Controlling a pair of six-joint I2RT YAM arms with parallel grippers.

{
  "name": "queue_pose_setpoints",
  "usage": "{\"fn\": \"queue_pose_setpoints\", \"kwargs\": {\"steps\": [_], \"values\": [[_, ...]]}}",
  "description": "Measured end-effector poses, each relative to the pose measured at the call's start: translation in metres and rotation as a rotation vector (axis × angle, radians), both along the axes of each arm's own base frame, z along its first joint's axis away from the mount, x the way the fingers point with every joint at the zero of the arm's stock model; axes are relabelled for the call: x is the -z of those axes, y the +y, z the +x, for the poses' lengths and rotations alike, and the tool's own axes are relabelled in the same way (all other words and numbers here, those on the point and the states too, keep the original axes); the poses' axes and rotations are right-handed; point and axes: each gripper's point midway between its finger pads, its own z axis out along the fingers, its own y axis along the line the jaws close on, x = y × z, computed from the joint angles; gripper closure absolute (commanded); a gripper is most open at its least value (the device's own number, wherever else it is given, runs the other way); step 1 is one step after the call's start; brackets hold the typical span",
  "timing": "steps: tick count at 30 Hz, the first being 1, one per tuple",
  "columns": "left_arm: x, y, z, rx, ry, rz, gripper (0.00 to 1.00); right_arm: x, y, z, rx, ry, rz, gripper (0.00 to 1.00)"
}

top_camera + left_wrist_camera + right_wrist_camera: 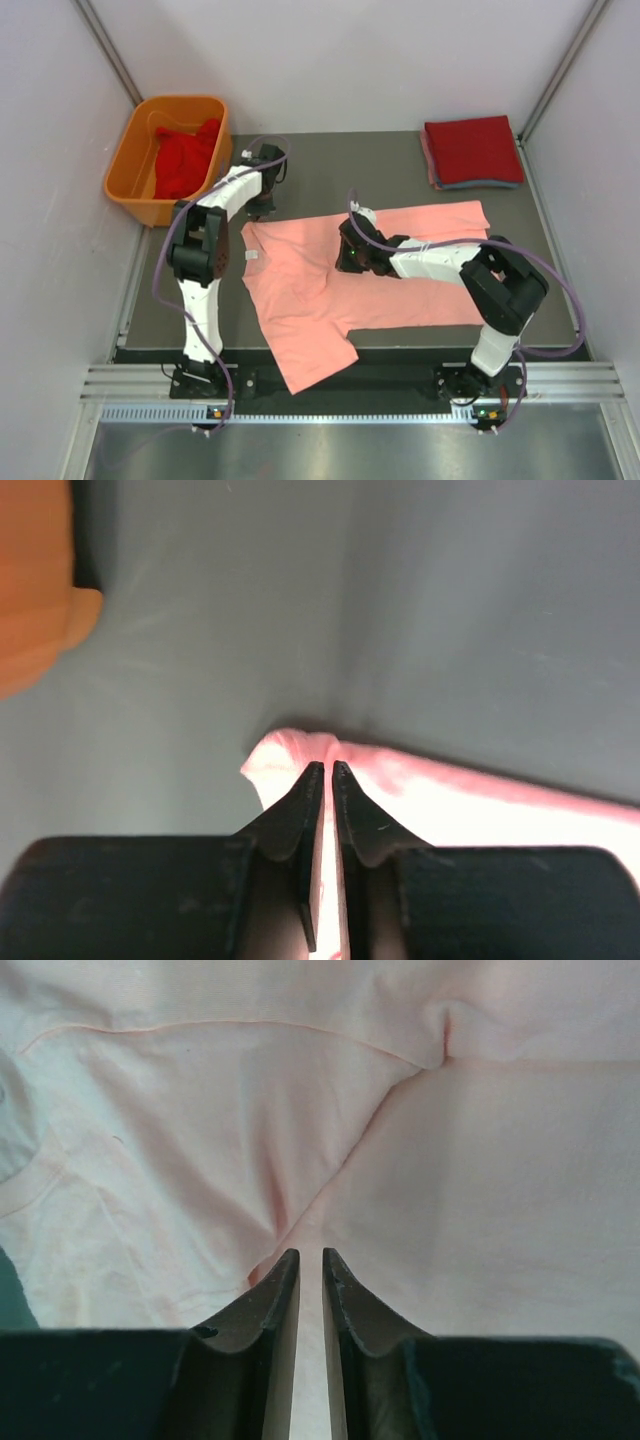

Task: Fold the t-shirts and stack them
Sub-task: Fold the tshirt

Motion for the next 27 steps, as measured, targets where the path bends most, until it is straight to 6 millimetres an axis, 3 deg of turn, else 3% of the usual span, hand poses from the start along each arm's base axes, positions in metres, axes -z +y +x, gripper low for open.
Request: {"fn": "queue_pose_setpoints", "kwargs": {"steps": [3, 6, 11, 13, 18, 22, 27], "values": [[-0.017, -0.007, -0.004, 0.025, -0.011, -0.023, 0.80, -0.008, 0.001, 0.000, -0.003, -0.006, 0.018, 0.77], [-0.037, -0.021, -0.022, 0.068, -0.038, -0.070, 0.78, -0.016, 0.000, 0.002, 0.004, -0.009, 0.039, 0.72], [-0.051, -0.053, -0.096, 0.166, -0.014, -0.216, 0.75, -0.020, -0.010, 0.015, 0.041, 0.006, 0.073, 0.68], [-0.045, -0.069, -0.128, 0.206, 0.011, -0.279, 0.73, -0.020, -0.015, 0.021, 0.064, 0.013, 0.090, 0.69], [-0.018, -0.100, -0.184, 0.252, 0.087, -0.378, 0.71, -0.017, -0.022, 0.025, 0.083, 0.026, 0.106, 0.69], [-0.002, -0.116, -0.207, 0.243, 0.111, -0.442, 0.70, -0.013, -0.021, 0.021, 0.082, 0.035, 0.123, 0.69], [0.009, -0.127, -0.215, 0.207, 0.090, -0.497, 0.67, -0.004, -0.022, 0.014, 0.075, 0.059, 0.135, 0.69]]}}
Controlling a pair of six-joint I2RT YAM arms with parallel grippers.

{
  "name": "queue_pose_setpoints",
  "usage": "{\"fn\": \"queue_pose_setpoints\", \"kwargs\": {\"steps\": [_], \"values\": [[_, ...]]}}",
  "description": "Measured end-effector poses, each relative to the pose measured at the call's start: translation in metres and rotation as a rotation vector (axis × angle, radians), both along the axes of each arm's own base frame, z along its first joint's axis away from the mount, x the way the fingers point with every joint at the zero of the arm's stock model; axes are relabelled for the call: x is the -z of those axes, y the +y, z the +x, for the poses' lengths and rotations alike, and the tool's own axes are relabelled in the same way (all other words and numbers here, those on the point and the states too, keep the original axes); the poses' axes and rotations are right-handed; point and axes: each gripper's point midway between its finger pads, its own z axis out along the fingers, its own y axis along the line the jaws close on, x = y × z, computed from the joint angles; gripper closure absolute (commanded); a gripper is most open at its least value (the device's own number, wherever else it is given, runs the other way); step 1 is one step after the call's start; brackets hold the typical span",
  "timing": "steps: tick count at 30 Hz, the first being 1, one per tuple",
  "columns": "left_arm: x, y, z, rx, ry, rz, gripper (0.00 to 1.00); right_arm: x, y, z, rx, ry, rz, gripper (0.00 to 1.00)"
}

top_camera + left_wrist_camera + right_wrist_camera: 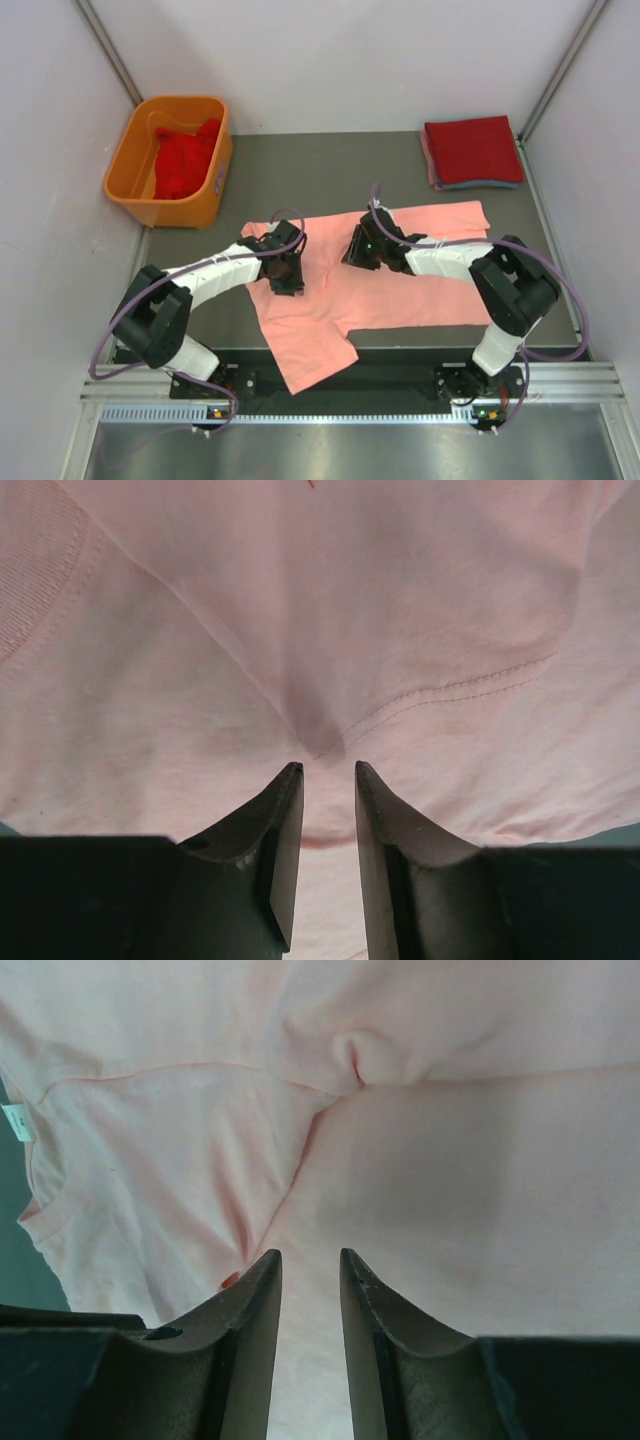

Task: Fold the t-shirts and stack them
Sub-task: Fold the tshirt

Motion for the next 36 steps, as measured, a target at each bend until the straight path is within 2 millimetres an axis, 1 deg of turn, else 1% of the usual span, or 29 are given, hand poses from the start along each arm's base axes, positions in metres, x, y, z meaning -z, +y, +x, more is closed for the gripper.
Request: {"fn": "queue_pose_setpoints", "kwargs": {"steps": [4, 7, 11, 12, 14, 15, 16, 23, 28, 31, 33, 36], "values": [[0.007, -0.001, -0.001, -0.033, -0.004, -0.010, 0.67, 0.005, -0.002, -0.004, -0.003, 0.007, 0.001, 0.69], [0.009, -0.002, 0.004, -0.051, -0.017, -0.012, 0.67, 0.002, -0.002, -0.004, -0.005, 0.003, 0.008, 0.69], [0.016, -0.004, 0.007, -0.059, -0.014, -0.011, 0.77, -0.003, 0.000, -0.003, -0.002, -0.008, 0.023, 0.69], [0.017, -0.004, 0.006, -0.062, -0.012, -0.011, 0.84, -0.004, 0.001, -0.003, -0.002, -0.010, 0.026, 0.69], [0.018, -0.004, 0.006, -0.068, -0.010, -0.009, 0.89, -0.004, 0.001, -0.003, -0.004, -0.010, 0.028, 0.69], [0.018, -0.004, 0.006, -0.070, -0.009, -0.009, 0.96, -0.004, 0.001, -0.003, -0.004, -0.010, 0.028, 0.69], [0.018, -0.004, 0.006, -0.073, -0.010, -0.007, 1.00, -0.004, 0.001, -0.003, -0.004, -0.011, 0.029, 0.69], [0.017, 0.003, 0.005, -0.082, -0.010, 0.037, 1.00, -0.005, 0.002, -0.003, -0.005, -0.010, 0.033, 0.69], [0.001, 0.012, 0.004, -0.090, -0.044, 0.073, 1.00, -0.005, 0.002, -0.003, -0.001, -0.009, 0.038, 0.69], [-0.007, 0.013, 0.003, -0.092, -0.063, 0.070, 1.00, -0.006, 0.003, -0.002, 0.000, -0.009, 0.040, 0.69], [-0.006, 0.013, 0.002, -0.091, -0.061, 0.071, 1.00, -0.006, 0.003, -0.002, 0.001, -0.009, 0.040, 0.69], [0.000, 0.014, -0.004, -0.083, -0.045, 0.083, 1.00, -0.006, 0.003, -0.002, 0.001, -0.009, 0.040, 0.70]]}}
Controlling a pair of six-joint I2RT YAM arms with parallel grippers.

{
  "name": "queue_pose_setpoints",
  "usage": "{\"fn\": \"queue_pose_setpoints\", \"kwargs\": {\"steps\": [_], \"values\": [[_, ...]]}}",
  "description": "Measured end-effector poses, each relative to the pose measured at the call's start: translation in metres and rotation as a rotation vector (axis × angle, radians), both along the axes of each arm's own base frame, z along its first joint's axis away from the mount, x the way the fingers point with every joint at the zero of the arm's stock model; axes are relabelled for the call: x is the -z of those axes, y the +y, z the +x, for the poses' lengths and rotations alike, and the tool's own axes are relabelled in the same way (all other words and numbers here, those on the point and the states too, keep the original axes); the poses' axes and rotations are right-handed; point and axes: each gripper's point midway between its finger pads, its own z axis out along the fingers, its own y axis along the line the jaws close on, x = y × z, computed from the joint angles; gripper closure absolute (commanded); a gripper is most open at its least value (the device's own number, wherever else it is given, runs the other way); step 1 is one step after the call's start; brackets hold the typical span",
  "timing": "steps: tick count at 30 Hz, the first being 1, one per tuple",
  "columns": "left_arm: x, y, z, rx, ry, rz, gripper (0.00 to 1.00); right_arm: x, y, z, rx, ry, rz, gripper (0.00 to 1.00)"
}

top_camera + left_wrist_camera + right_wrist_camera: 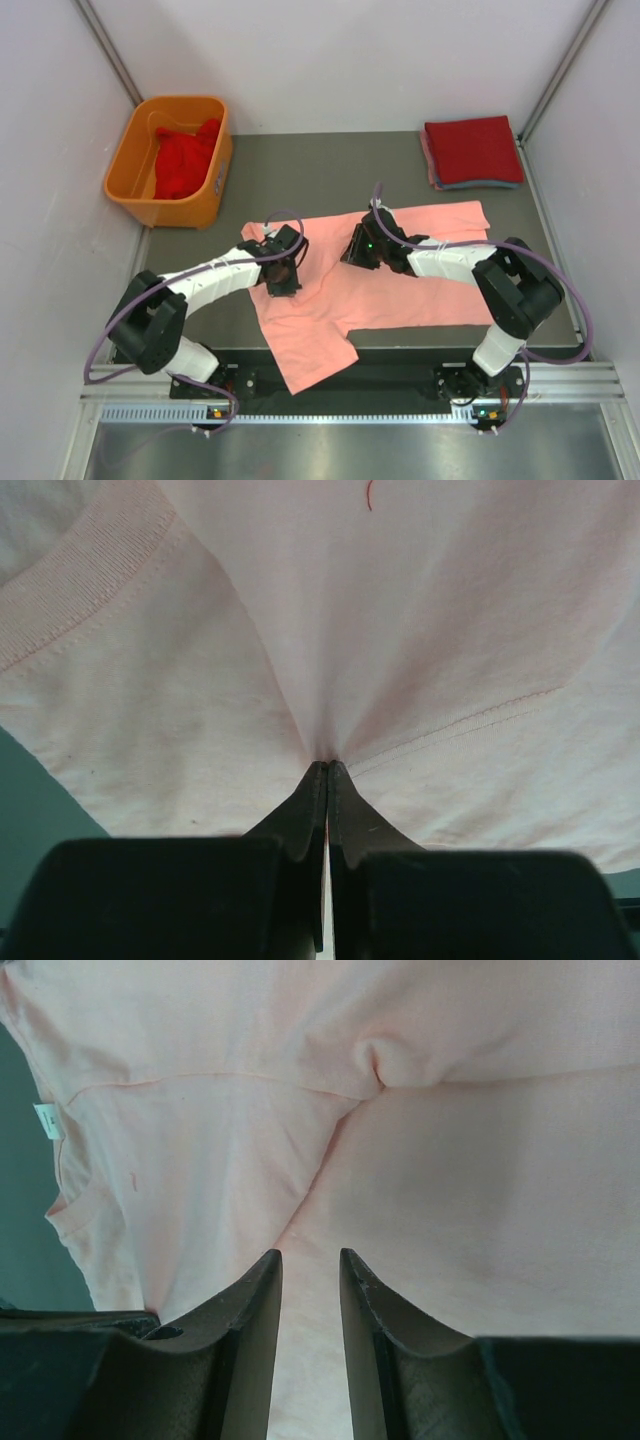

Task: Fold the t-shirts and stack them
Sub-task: Fold the tshirt

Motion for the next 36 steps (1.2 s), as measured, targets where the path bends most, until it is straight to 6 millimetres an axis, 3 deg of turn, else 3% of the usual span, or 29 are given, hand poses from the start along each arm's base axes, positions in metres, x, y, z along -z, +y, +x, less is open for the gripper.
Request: {"fn": "queue_pose_setpoints", "kwargs": {"steps": [7, 11, 16, 19, 22, 25, 27, 31, 36], "values": [[0.011, 0.001, -0.010, 0.017, 0.022, 0.047, 1.00, 0.002, -0.002, 0.000, 0.001, 0.002, -0.013, 0.72], [0.013, 0.006, -0.012, 0.016, 0.033, 0.081, 0.81, 0.004, -0.006, -0.001, 0.002, 0.006, -0.035, 0.74], [-0.001, 0.010, -0.011, 0.046, 0.042, 0.135, 0.76, -0.005, 0.001, 0.001, -0.029, -0.002, -0.029, 0.82], [-0.032, 0.003, 0.020, 0.056, -0.025, 0.179, 0.78, -0.018, 0.018, 0.006, -0.076, -0.025, 0.019, 0.85], [-0.063, -0.004, 0.068, 0.033, -0.127, 0.180, 0.83, -0.026, 0.037, 0.006, -0.125, -0.041, 0.074, 0.85], [-0.074, 0.009, 0.108, -0.020, -0.167, 0.188, 0.86, -0.019, 0.053, 0.002, -0.169, -0.035, 0.105, 0.85], [-0.067, 0.028, 0.128, -0.063, -0.152, 0.207, 0.90, -0.006, 0.058, -0.004, -0.188, -0.009, 0.106, 0.85], [-0.028, 0.069, 0.151, -0.137, -0.050, 0.255, 0.93, 0.022, 0.053, -0.016, -0.192, 0.046, 0.083, 0.85], [0.012, 0.098, 0.161, -0.171, 0.053, 0.316, 0.94, 0.025, 0.051, -0.017, -0.184, 0.049, 0.075, 0.85]]}}
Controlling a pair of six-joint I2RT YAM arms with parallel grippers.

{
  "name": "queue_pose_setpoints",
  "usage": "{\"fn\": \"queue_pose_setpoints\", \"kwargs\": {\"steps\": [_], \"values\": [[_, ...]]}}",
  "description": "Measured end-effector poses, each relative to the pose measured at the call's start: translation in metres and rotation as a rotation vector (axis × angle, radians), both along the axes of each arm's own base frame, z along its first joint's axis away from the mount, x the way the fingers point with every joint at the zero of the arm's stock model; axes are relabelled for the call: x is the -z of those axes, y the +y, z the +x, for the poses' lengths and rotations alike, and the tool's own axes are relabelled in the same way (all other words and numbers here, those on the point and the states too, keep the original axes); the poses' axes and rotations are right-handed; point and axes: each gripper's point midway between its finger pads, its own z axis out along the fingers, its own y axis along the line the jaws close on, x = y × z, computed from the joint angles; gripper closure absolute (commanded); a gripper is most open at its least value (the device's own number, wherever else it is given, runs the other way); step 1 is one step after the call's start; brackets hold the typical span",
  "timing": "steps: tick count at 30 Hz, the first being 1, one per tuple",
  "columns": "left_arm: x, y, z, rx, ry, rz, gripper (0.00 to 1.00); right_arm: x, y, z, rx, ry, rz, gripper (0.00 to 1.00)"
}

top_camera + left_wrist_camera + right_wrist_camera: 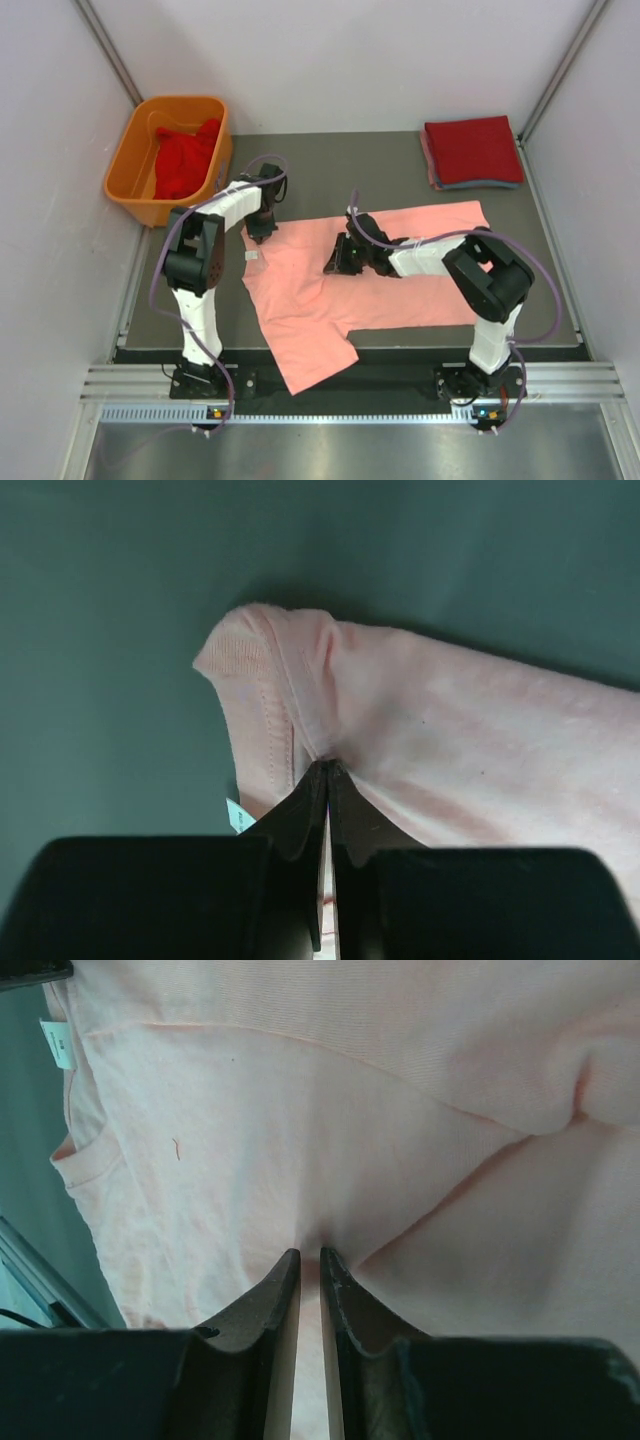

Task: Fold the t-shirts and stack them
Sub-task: Fold the tshirt

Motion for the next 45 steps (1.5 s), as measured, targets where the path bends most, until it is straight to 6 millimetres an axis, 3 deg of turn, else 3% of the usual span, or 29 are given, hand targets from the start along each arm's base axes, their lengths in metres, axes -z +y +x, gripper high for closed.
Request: {"fn": "queue_pose_setpoints", "kwargs": {"steps": [6, 11, 14, 17, 21, 24, 38, 45], "values": [[0.003, 0.011, 0.025, -0.012, -0.008, 0.061, 0.95, -0.007, -0.019, -0.003, 0.045, -0.035, -0.038, 0.82], [0.004, 0.016, 0.031, -0.013, -0.004, 0.102, 0.95, -0.037, -0.044, 0.012, 0.119, -0.121, -0.047, 0.81], [0.005, 0.018, 0.034, -0.008, 0.009, 0.119, 0.95, -0.052, -0.070, 0.037, 0.201, -0.163, -0.045, 0.81], [0.005, 0.019, 0.036, 0.000, 0.020, 0.136, 0.95, -0.048, -0.105, 0.058, 0.291, -0.169, -0.071, 0.81], [0.006, 0.022, 0.041, 0.010, 0.040, 0.159, 0.96, -0.039, -0.143, 0.072, 0.377, -0.148, -0.114, 0.81], [0.006, 0.025, 0.046, 0.013, 0.056, 0.174, 0.96, -0.040, -0.160, 0.077, 0.408, -0.148, -0.132, 0.82], [0.004, 0.041, 0.084, 0.032, 0.079, 0.186, 0.95, -0.067, -0.208, 0.082, 0.486, -0.194, -0.185, 0.81], [-0.003, 0.040, 0.081, 0.020, 0.046, 0.107, 0.84, -0.083, -0.218, 0.066, 0.494, -0.189, -0.199, 0.78]]}}
